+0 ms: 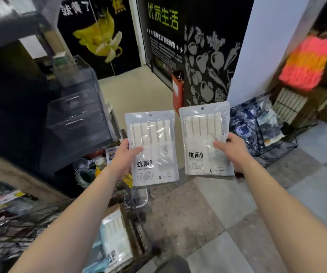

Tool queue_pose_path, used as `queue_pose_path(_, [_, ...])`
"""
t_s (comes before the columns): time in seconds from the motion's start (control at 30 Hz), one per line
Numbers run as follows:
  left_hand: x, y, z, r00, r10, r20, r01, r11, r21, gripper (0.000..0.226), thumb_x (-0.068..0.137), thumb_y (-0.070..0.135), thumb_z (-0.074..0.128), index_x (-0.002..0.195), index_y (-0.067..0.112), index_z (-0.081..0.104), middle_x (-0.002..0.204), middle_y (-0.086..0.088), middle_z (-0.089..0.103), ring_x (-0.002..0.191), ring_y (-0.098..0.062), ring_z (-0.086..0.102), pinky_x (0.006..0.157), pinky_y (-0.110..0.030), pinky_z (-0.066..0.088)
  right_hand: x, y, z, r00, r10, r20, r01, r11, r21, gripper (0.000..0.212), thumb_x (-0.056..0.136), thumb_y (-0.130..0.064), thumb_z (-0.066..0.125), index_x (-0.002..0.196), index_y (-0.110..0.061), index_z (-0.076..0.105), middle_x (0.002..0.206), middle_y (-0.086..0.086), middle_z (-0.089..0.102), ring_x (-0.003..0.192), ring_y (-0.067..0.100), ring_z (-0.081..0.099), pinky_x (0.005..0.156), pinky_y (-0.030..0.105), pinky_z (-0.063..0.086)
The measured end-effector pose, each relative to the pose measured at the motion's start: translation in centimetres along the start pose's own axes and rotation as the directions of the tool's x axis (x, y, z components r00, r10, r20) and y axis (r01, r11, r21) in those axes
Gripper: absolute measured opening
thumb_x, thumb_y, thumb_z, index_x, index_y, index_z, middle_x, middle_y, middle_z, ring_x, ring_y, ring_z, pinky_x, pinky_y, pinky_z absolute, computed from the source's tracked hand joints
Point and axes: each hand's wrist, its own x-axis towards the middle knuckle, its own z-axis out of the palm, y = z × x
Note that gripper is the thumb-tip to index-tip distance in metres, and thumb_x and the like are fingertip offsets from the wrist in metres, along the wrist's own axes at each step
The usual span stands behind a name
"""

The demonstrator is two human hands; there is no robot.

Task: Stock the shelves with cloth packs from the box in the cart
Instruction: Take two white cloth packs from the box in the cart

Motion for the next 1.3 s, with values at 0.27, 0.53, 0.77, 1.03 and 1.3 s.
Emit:
queue_pose_path(0.27, [7.8, 5.0, 1.8, 0.991, 0.089, -0.097, -0.089, 0.996, 0.001, 0.035, 0.092, 0.022, 0.074, 0.124, 0.026, 0.059, 0.121, -0.001, 0.075, 0.108, -0.025, 0.075, 0.095, -0.057, 0.058, 11.6, -4.5, 0.3, 0.993, -0.054, 0.107, 0.051, 0.998, 0.024, 0.028, 0.09, -0.008, 0.073, 0.117, -0.012, 0.069, 0.107, 0.002, 0.073, 0.095, 0.018, 0.07, 0.07, 0.028, 0.054])
queue_pose_path(0.53, [20.3, 10.5, -0.7, 0.97, 0.088, -0.228, -0.114, 0.988, -0.105, 0.048, 0.091, 0.024, 0.076, 0.135, 0.024, 0.057, 0.125, -0.005, 0.074, 0.108, -0.029, 0.075, 0.094, -0.058, 0.058, 28.2, -13.0, 4.7, 0.946, -0.133, 0.295, 0.149, 0.988, -0.033, 0.026, 0.092, -0.012, 0.071, 0.116, -0.018, 0.067, 0.108, -0.005, 0.073, 0.097, 0.011, 0.069, 0.08, 0.034, 0.057])
queue_pose_path(0.77, [25.7, 14.9, -1.1, 0.907, 0.087, -0.412, -0.148, 0.982, -0.12, 0.027, 0.099, 0.007, 0.064, 0.124, 0.016, 0.057, 0.113, -0.003, 0.075, 0.09, -0.015, 0.078, 0.062, -0.029, 0.062, 39.1, -17.7, 10.7, 0.895, -0.147, 0.422, 0.149, 0.988, 0.03, 0.03, 0.091, -0.008, 0.072, 0.12, -0.015, 0.067, 0.108, -0.001, 0.075, 0.092, 0.014, 0.073, 0.069, 0.028, 0.06])
queue_pose_path(1.03, [27.3, 14.4, -2.7, 0.751, -0.068, -0.657, -0.124, 0.963, -0.241, 0.039, 0.097, 0.008, 0.068, 0.132, 0.014, 0.053, 0.123, -0.012, 0.073, 0.106, -0.034, 0.075, 0.088, -0.061, 0.06, 49.1, -20.0, 21.1, 0.71, -0.094, 0.698, 0.121, 0.993, 0.009, 0.028, 0.088, -0.005, 0.075, 0.111, -0.017, 0.065, 0.105, 0.004, 0.073, 0.09, 0.022, 0.073, 0.076, 0.037, 0.059])
queue_pose_path(1.3, [22.4, 14.3, -0.5, 0.408, -0.182, -0.895, -0.161, 0.95, -0.267, 0.024, 0.1, 0.005, 0.063, 0.119, 0.014, 0.054, 0.111, -0.013, 0.073, 0.085, -0.029, 0.076, 0.058, -0.038, 0.062, 51.0, -24.2, 30.4, 0.402, -0.115, 0.909, 0.198, 0.979, 0.036, 0.027, 0.087, 0.004, 0.073, 0.107, -0.013, 0.068, 0.097, 0.004, 0.074, 0.079, 0.016, 0.072, 0.065, 0.024, 0.058])
